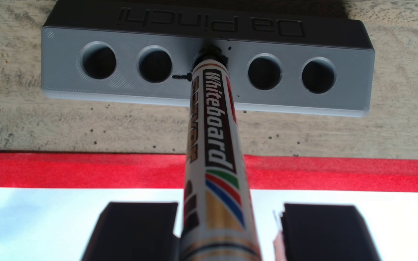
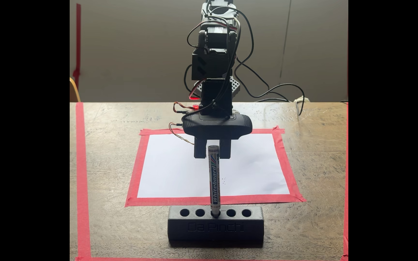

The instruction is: Pick up a pen

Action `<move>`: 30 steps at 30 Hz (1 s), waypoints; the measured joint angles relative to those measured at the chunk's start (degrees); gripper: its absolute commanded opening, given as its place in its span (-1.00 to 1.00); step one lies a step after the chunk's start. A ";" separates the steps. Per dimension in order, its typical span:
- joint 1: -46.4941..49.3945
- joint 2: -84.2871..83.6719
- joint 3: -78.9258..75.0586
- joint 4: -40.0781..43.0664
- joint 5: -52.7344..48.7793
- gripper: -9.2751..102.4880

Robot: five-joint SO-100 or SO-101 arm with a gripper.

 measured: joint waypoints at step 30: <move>-0.09 0.00 0.00 0.00 0.00 -0.84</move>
